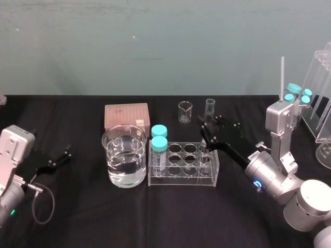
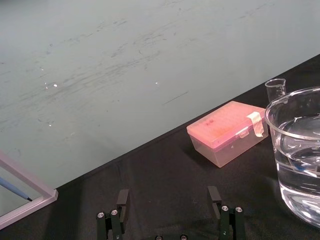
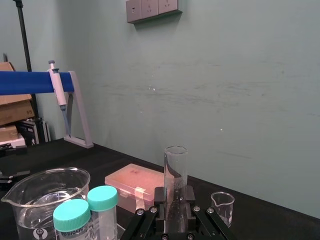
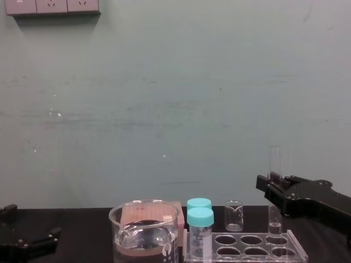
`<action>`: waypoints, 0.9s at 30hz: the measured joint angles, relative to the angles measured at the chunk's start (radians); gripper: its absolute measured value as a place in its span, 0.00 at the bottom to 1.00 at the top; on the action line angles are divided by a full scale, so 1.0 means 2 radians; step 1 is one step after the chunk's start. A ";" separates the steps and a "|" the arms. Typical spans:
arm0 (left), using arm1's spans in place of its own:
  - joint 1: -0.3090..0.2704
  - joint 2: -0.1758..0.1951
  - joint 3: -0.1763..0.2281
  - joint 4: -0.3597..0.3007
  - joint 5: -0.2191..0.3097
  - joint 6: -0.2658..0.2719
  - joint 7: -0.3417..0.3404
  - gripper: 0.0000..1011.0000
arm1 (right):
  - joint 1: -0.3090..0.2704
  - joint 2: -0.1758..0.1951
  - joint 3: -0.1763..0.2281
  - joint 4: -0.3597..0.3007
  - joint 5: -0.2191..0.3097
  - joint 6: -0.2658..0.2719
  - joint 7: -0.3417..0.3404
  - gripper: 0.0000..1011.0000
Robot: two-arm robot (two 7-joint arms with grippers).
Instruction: Hold the test tube with one hand and immerse one end into the beaker, then return it to the test tube rack.
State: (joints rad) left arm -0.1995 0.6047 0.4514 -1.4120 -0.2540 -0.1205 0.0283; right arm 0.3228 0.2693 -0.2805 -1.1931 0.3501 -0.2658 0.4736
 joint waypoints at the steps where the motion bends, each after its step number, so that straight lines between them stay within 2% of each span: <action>1: 0.000 0.000 0.000 0.000 0.000 0.000 0.000 0.99 | 0.000 0.000 0.000 0.000 0.000 0.000 0.000 0.22; 27: 0.000 0.000 0.000 0.000 0.000 0.000 0.000 0.99 | -0.002 0.000 0.000 0.009 -0.003 0.004 -0.001 0.22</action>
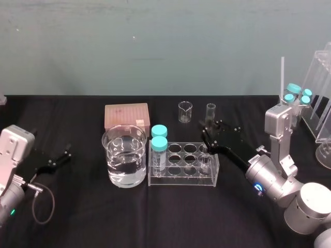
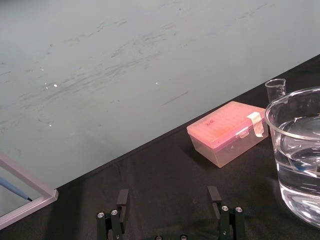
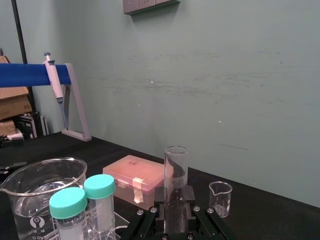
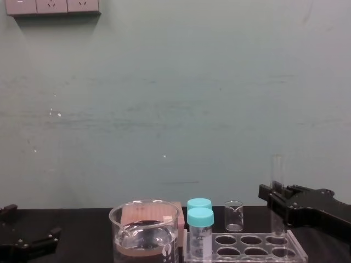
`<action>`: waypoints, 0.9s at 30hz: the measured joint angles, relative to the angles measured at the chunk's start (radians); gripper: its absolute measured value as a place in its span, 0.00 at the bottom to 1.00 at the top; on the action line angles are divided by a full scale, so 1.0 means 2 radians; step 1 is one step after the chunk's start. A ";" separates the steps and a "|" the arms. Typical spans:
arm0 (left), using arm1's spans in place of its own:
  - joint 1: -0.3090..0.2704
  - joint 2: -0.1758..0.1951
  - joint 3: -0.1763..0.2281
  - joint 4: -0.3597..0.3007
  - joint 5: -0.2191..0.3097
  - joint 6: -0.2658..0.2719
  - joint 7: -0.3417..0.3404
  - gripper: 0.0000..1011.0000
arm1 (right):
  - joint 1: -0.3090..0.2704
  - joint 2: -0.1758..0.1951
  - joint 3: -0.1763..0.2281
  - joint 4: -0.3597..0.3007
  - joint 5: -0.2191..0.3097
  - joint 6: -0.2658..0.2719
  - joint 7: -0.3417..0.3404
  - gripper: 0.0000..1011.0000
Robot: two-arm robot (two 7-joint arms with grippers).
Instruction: Hold the test tube with one hand and immerse one end into the beaker, then return it to the test tube rack.
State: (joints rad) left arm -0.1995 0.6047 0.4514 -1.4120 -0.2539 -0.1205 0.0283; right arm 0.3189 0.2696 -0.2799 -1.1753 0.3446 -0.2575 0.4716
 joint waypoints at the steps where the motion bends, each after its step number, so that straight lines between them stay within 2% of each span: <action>1: 0.000 0.000 0.000 0.000 0.000 0.000 0.000 0.99 | 0.000 0.000 0.000 0.000 -0.001 0.000 0.000 0.22; 15: 0.000 0.000 0.000 0.000 0.000 0.000 0.000 0.99 | 0.001 0.001 -0.001 0.000 -0.003 0.001 -0.002 0.22; 18: 0.000 0.000 0.000 0.000 0.000 0.000 0.000 0.99 | 0.001 0.001 -0.001 0.000 -0.003 0.002 -0.002 0.26; 22: 0.000 0.000 0.000 0.000 0.000 0.000 0.000 0.99 | 0.000 0.001 -0.001 0.000 -0.003 0.002 -0.002 0.42; 23: 0.000 0.000 0.000 0.000 0.000 0.000 0.000 0.99 | 0.000 0.001 -0.001 0.000 -0.003 0.002 -0.002 0.42; 24: 0.000 0.000 0.000 0.000 0.000 0.000 0.000 0.99 | 0.000 0.001 -0.001 0.000 -0.002 0.002 -0.002 0.48; 25: 0.000 0.000 0.000 0.000 0.000 0.000 0.000 0.99 | 0.000 0.001 -0.001 0.000 -0.002 0.002 -0.002 0.48; 27: 0.000 0.000 0.000 0.000 0.000 0.000 0.000 0.99 | 0.000 0.001 -0.001 0.000 -0.002 0.002 -0.002 0.56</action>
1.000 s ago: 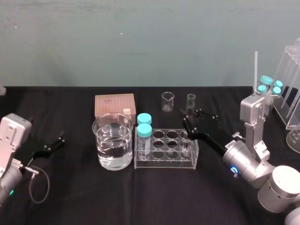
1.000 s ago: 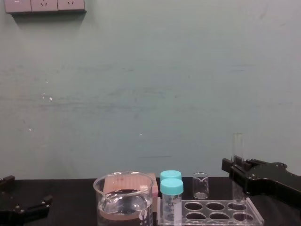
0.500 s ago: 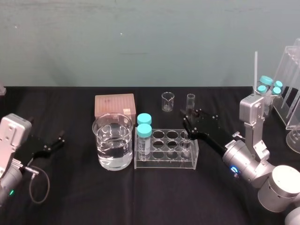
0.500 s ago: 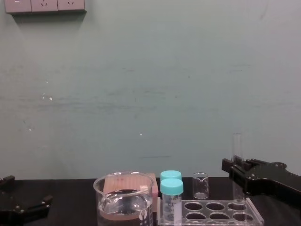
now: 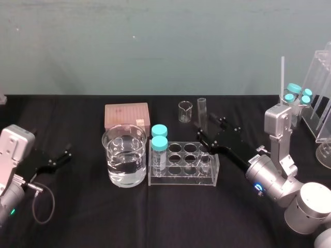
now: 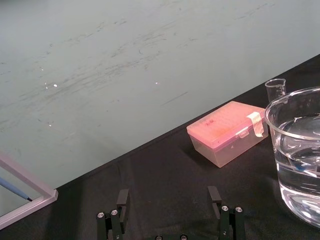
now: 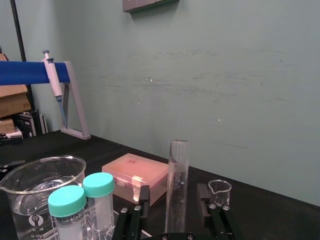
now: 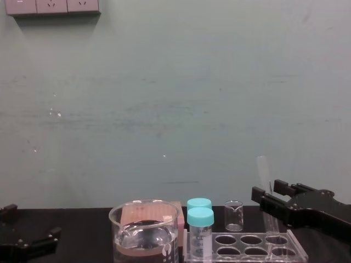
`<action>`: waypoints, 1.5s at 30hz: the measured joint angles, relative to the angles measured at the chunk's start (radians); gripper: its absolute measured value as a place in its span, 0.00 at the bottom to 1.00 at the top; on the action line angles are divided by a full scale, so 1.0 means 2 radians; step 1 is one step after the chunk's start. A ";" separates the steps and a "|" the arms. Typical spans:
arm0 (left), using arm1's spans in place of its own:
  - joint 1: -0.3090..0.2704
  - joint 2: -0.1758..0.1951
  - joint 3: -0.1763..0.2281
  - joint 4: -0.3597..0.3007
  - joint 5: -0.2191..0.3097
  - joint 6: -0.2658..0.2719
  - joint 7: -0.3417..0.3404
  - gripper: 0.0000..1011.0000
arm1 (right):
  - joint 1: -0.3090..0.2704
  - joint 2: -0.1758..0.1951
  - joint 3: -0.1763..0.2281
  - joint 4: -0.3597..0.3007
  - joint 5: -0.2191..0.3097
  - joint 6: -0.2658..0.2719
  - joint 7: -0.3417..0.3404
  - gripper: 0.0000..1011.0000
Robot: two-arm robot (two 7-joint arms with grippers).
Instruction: Hold the test tube with one hand and immerse one end into the beaker, then return it to the test tube rack.
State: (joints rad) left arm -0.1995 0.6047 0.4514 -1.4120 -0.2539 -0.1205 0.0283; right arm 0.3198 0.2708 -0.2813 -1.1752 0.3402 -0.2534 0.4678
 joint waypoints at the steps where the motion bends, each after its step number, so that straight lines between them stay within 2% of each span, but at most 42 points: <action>1: 0.000 0.000 0.000 0.000 0.000 0.000 0.000 0.99 | 0.000 0.000 0.000 0.000 0.000 0.000 0.000 0.58; 10: 0.000 0.000 0.000 0.000 0.000 0.000 0.000 0.99 | 0.000 0.000 0.000 0.000 0.001 0.000 0.000 0.88; 11: 0.000 0.000 0.000 0.000 0.000 0.000 0.000 0.99 | 0.000 0.000 0.000 -0.001 0.001 -0.001 0.000 0.88; 15: 0.000 0.000 0.000 0.000 0.000 0.000 0.000 0.99 | -0.009 0.004 0.012 -0.028 0.005 -0.010 -0.005 0.99; 17: 0.000 0.000 0.000 0.000 0.000 0.000 0.000 0.99 | -0.014 0.007 0.018 -0.040 0.006 -0.013 -0.008 0.99; 20: 0.000 0.000 0.000 0.000 0.000 0.000 0.000 0.99 | -0.033 0.016 0.037 -0.081 0.006 -0.019 -0.025 0.99; 23: 0.000 0.000 0.000 0.000 0.000 0.000 0.000 0.99 | -0.046 0.020 0.050 -0.098 0.004 -0.020 -0.040 0.99; 26: 0.000 0.000 0.000 0.000 0.000 0.000 0.000 0.99 | -0.071 0.024 0.072 -0.113 -0.012 -0.011 -0.075 0.99; 30: 0.000 0.000 0.000 0.000 0.000 0.000 0.000 0.99 | -0.085 0.024 0.083 -0.112 -0.024 0.006 -0.099 0.99; 32: 0.000 0.000 0.000 0.000 0.000 0.000 0.000 0.99 | -0.091 0.021 0.086 -0.102 -0.032 0.024 -0.109 0.99; 36: 0.000 0.000 0.000 0.000 0.000 0.000 0.000 0.99 | -0.093 0.017 0.086 -0.093 -0.038 0.038 -0.112 0.99; 45: 0.000 0.000 0.000 0.000 0.000 0.000 0.000 0.99 | -0.092 0.016 0.085 -0.091 -0.040 0.041 -0.112 0.99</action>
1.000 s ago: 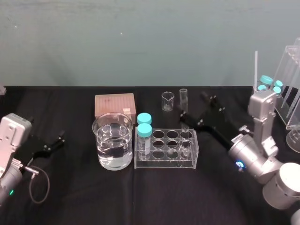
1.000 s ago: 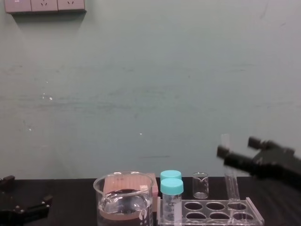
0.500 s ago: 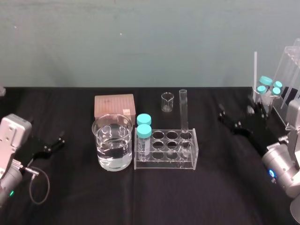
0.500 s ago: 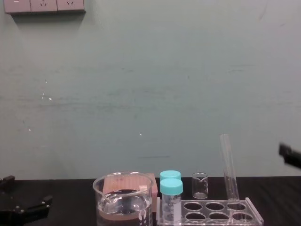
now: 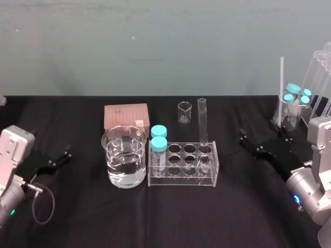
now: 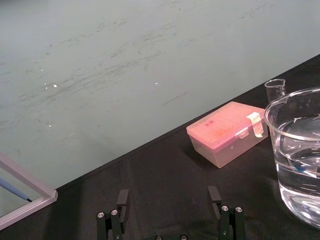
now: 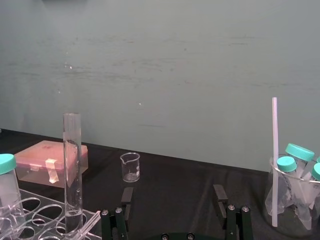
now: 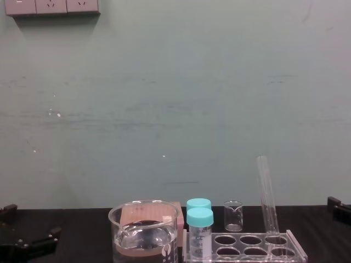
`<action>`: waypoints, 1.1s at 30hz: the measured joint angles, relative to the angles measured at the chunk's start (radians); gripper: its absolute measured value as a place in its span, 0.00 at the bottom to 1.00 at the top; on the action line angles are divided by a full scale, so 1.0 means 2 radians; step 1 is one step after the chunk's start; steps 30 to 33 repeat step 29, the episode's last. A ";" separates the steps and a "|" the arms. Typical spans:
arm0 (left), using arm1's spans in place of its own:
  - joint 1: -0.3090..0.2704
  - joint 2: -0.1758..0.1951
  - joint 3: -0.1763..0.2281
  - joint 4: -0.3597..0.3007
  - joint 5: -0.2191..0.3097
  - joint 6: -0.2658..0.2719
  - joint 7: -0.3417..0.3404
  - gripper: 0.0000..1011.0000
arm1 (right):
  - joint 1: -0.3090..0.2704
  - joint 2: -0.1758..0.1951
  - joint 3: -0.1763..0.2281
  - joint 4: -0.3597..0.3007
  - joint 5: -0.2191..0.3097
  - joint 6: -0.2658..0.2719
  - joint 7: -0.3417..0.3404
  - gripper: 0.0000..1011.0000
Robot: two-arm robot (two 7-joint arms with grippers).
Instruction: Hold the test tube with one hand and immerse one end into the beaker, then return it to the test tube rack.
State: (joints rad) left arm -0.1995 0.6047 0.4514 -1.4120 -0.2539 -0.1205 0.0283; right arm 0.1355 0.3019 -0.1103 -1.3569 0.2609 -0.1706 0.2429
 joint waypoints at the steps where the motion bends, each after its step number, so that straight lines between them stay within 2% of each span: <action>1: 0.000 0.000 0.000 0.000 0.000 0.000 0.000 0.99 | 0.000 0.000 0.000 0.000 0.000 0.000 0.000 0.99; 33: 0.000 0.000 0.000 0.000 0.000 0.000 0.000 0.99 | 0.001 0.001 -0.001 -0.002 0.003 -0.004 0.002 0.99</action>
